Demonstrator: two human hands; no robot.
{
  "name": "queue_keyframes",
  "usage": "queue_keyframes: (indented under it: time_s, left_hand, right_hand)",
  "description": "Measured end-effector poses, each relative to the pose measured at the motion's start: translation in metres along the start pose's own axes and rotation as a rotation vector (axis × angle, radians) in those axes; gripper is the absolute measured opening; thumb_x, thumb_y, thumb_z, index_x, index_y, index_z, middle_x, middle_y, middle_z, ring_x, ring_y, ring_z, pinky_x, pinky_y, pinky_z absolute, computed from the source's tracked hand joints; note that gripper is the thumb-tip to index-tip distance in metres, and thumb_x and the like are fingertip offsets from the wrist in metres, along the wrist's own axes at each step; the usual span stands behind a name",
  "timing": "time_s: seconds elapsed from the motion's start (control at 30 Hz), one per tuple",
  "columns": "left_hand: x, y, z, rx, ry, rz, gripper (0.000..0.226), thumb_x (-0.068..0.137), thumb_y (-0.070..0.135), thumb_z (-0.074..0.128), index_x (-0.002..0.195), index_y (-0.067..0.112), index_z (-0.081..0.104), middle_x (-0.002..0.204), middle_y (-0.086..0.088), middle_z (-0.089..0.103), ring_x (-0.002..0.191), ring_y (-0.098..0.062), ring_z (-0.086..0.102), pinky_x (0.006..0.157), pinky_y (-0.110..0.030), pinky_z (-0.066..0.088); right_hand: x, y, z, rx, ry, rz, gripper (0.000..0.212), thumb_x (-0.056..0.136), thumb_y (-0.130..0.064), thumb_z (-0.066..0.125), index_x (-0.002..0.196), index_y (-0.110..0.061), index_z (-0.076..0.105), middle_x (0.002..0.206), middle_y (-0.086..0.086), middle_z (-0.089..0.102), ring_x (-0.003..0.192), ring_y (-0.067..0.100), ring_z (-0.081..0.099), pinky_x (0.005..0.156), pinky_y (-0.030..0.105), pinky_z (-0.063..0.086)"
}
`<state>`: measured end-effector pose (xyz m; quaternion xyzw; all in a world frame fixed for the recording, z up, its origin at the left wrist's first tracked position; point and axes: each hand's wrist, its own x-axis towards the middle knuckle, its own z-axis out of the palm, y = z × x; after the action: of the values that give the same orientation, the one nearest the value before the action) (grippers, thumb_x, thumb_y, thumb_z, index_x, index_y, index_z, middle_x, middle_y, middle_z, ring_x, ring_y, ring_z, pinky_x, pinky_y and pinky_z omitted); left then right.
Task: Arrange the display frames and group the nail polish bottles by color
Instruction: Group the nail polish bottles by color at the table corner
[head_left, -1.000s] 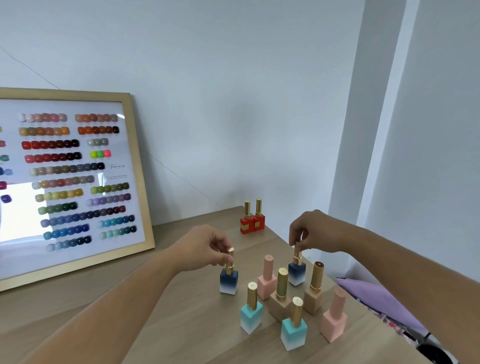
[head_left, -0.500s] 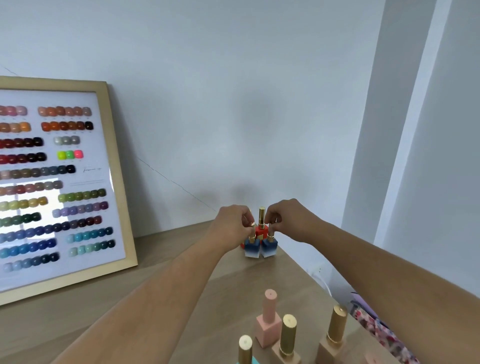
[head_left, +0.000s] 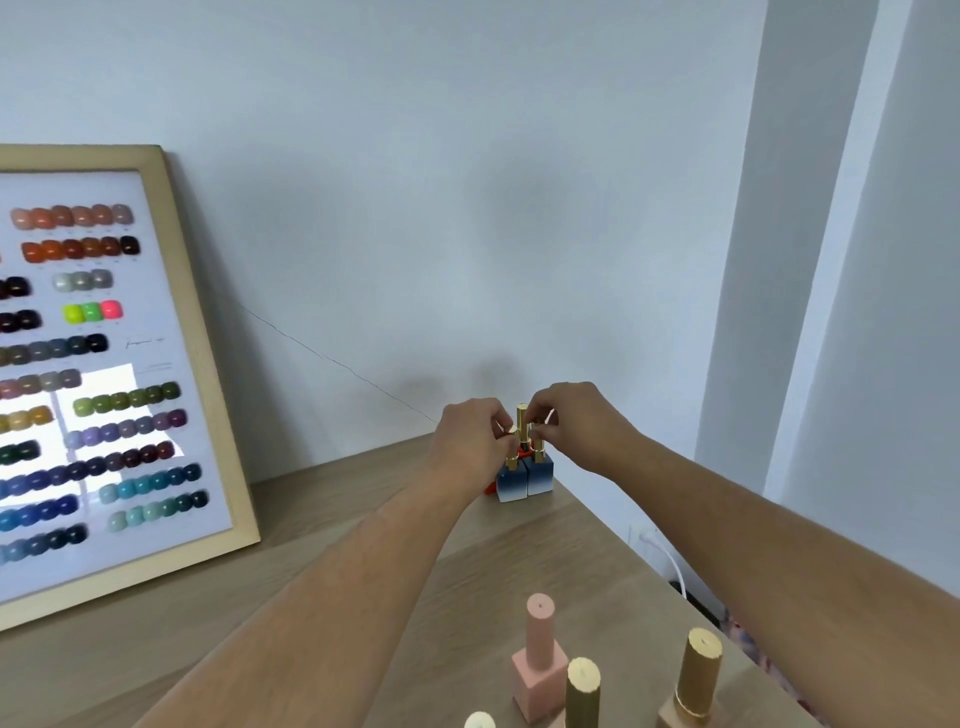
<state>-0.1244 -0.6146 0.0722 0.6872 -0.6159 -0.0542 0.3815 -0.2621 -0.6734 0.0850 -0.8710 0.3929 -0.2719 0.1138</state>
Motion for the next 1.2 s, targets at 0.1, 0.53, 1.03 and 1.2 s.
queue_keyframes:
  time_s: [0.1,0.53,1.03,1.2]
  left_hand:
    - [0.001,-0.001,0.002,0.014,0.022,-0.003,0.011,0.078,0.016,0.07,0.088,0.014,0.067,0.084,-0.004,0.069,0.079,-0.018,0.063,0.076,-0.034,0.053]
    - [0.001,-0.003,0.001,0.028,0.037,0.001,0.012,0.079,0.017,0.071,0.089,0.014,0.066,0.083,-0.003,0.068,0.078,-0.018,0.063,0.075,-0.036,0.054]
    - [-0.003,-0.001,-0.005,-0.007,0.038,0.005,0.018,0.08,0.02,0.071,0.096,0.018,0.063,0.078,-0.001,0.068,0.072,-0.014,0.063,0.064,-0.022,0.046]
    - [-0.011,0.013,-0.033,-0.061,0.1,0.055,0.01,0.08,0.021,0.07,0.085,0.021,0.061,0.069,0.002,0.066,0.066,-0.012,0.065,0.061,-0.02,0.047]
  right_hand:
    - [-0.001,0.001,0.001,0.026,0.023,-0.005,0.012,0.083,-0.01,0.064,0.093,-0.011,0.07,0.097,0.006,0.064,0.08,0.014,0.054,0.076,0.027,0.046]
    - [0.0,0.004,0.008,0.096,0.07,0.005,0.013,0.081,-0.008,0.065,0.091,-0.015,0.07,0.089,-0.002,0.056,0.079,0.013,0.054,0.073,0.023,0.042]
    - [-0.006,0.001,0.003,0.144,0.086,0.006,0.018,0.081,-0.011,0.067,0.096,-0.019,0.069,0.094,0.0,0.058,0.078,0.015,0.059,0.075,0.025,0.046]
    - [-0.02,-0.005,-0.021,0.139,0.109,0.019,0.011,0.083,-0.016,0.067,0.093,-0.02,0.068,0.094,-0.001,0.06,0.078,0.013,0.058,0.073,0.023,0.044]
